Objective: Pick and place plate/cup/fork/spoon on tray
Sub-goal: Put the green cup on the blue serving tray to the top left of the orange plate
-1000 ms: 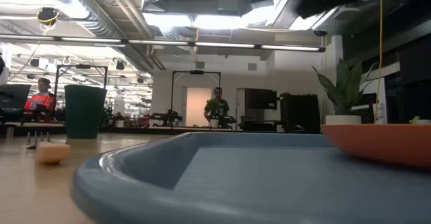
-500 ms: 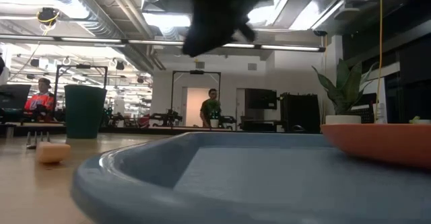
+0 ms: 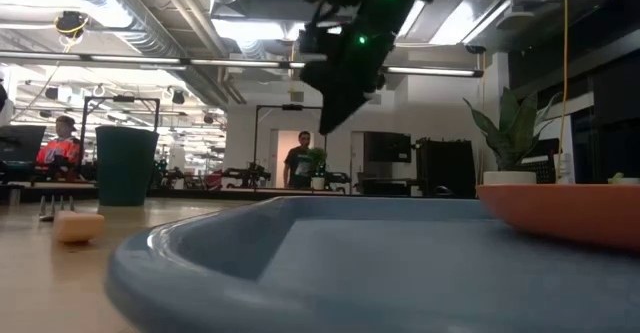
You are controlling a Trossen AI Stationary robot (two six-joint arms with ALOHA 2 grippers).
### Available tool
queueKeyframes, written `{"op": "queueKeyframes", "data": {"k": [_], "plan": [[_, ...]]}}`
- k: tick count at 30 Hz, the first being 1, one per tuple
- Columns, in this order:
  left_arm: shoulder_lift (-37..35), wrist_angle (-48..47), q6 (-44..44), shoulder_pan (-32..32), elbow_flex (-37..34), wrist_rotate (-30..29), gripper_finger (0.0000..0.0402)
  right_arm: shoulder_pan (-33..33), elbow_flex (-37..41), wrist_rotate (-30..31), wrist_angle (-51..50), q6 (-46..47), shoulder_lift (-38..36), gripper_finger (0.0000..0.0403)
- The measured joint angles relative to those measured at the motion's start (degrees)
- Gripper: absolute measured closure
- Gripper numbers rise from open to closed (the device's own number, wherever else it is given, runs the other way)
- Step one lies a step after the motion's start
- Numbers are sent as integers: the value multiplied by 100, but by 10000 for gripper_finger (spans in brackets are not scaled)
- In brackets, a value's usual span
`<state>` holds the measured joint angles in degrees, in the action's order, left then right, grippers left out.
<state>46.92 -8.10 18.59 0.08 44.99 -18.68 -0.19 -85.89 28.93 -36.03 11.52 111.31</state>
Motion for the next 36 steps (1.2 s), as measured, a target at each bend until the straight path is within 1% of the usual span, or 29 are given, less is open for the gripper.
{"op": "queueKeyframes", "data": {"k": [3,5,6,7,9,11,12,14,17,19,21,24,26,29,32,34,36], "plan": [[1,2,0,0,0,0,401,-189,0,-67,-168,237,0,313],[1,61,62,0,0,-9,401,-235,0,-269,-640,581,-9,313],[0,106,59,0,0,-34,401,-231,0,-221,-919,502,-9,313],[-2,101,-76,0,0,-54,401,-212,9,-17,-1160,299,-9,313],[0,48,-420,0,0,-146,401,-147,127,799,-1416,-153,-45,313],[-43,-136,-706,12,0,-249,401,-121,404,1543,-1535,-405,-204,313],[-98,-255,-823,26,0,-324,401,-142,570,1697,-1526,-404,-333,313],[-253,-477,-1041,77,-2,-481,401,-222,1030,1681,-1501,-151,-696,313],[-464,-715,-1227,163,-2,-592,401,-282,1978,1392,-1473,657,-1410,313],[-617,-727,-1250,214,-3,-608,401,-240,2620,1181,-1447,1255,-2036,313],[-762,-724,-1247,243,-2,-617,401,-67,3227,971,-1323,1788,-2743,313],[-899,-728,-1247,280,-2,-619,401,384,3991,886,-729,2255,-3801,313],[-952,-728,-1248,314,-2,-619,401,718,4435,896,-54,2201,-4490,313],[-977,-728,-1248,374,-2,-616,401,1138,5135,953,1109,1515,-5438,313],[-971,-768,-1290,435,-2,-610,401,1378,5812,823,2105,843,-6346,313],[-973,-826,-1410,479,-2,-571,401,1447,6246,553,2805,461,-6896,313],[-971,-893,-1509,513,-2,-523,401,1476,6653,62,3619,21,-7369,313]]}}
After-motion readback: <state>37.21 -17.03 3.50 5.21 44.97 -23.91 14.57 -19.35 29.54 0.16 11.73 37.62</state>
